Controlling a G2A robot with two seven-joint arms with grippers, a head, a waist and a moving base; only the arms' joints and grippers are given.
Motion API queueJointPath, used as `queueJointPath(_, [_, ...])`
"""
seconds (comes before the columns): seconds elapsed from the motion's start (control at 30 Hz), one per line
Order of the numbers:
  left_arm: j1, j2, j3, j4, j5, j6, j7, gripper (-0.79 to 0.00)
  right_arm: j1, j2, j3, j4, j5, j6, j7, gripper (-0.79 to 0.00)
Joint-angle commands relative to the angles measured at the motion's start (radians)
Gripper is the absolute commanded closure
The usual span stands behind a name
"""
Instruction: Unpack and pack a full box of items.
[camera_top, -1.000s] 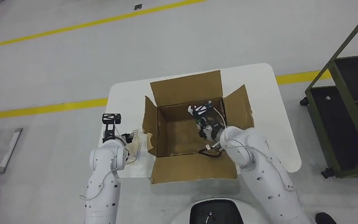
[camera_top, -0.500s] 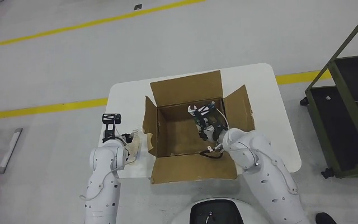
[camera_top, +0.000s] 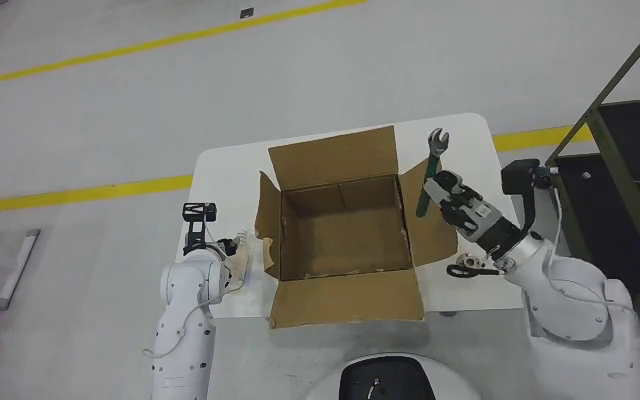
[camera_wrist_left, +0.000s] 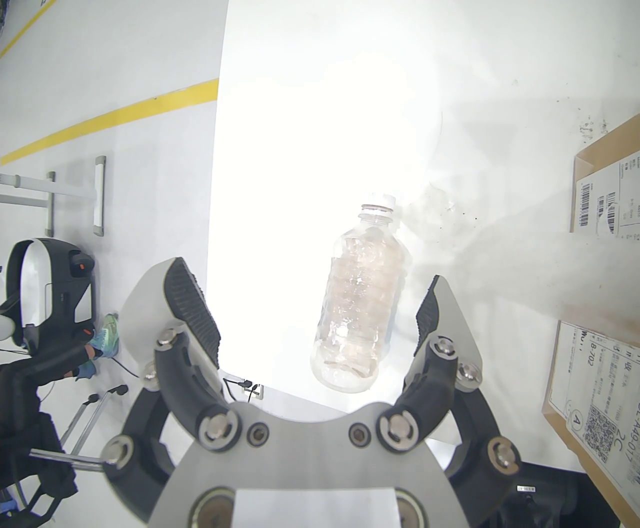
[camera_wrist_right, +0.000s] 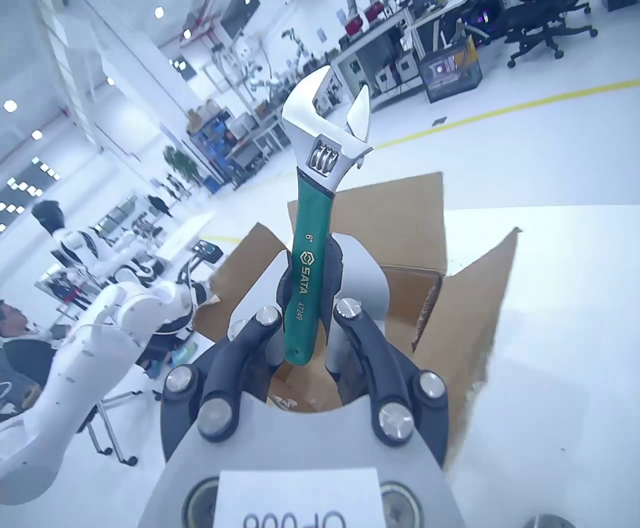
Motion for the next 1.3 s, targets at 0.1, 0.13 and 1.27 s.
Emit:
queueJointPath(0.1, [0.000,0.000,0.000,0.000,0.000,0.000,0.000,-0.785,-0.036,0.012,0.053,0.035,0.108,-0.050,-0.006,0.000])
queueJointPath(0.13, [0.000,0.000,0.000,0.000,0.000,0.000,0.000,-0.785,-0.036,0.012,0.053,0.035,0.108,-0.050,-0.006,0.000])
queueJointPath(1.27, [0.000,0.000,0.000,0.000,0.000,0.000,0.000,-0.785,-0.040,0.061,0.044,0.121,0.092,0.005,-0.032,0.000])
